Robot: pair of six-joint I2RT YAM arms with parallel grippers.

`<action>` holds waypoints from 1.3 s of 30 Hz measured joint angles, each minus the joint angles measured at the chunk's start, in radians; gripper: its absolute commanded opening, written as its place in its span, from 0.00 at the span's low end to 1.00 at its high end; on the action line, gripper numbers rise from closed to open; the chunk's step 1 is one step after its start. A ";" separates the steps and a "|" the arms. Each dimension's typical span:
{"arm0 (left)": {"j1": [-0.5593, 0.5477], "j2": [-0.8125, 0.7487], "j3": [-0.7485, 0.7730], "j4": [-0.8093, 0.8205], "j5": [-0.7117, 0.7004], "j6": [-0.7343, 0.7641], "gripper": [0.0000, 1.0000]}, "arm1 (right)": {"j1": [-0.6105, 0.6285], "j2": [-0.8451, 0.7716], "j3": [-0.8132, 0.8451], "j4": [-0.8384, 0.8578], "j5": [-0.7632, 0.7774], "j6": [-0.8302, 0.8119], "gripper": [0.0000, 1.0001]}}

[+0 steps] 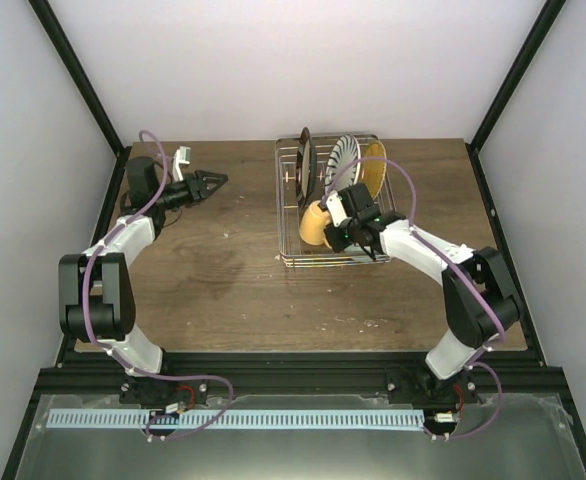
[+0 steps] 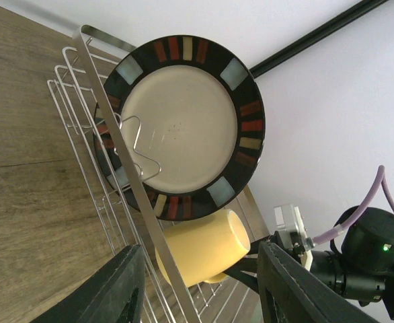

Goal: Load the mixed dishes into the dish rack

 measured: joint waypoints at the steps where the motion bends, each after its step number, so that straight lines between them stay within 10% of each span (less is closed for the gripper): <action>1: 0.000 0.000 0.000 -0.002 -0.002 0.002 0.47 | 0.002 0.004 -0.004 0.002 0.004 -0.003 0.01; 10: 0.000 0.000 0.002 -0.019 -0.008 0.011 0.47 | 0.011 0.018 -0.025 0.033 0.053 -0.024 0.02; 16: 0.000 0.000 0.007 -0.031 -0.011 0.027 0.47 | 0.019 0.021 -0.025 0.035 0.067 -0.034 0.43; 28: 0.000 -0.005 0.008 -0.067 -0.021 0.044 0.48 | 0.024 -0.085 0.008 -0.013 0.017 -0.016 0.69; 32: 0.000 -0.036 0.026 -0.120 -0.052 0.064 0.49 | 0.024 -0.175 0.056 -0.046 0.020 -0.002 0.98; 39: 0.000 -0.136 0.115 -0.292 -0.253 0.169 0.53 | 0.006 -0.374 0.130 0.008 0.115 0.072 1.00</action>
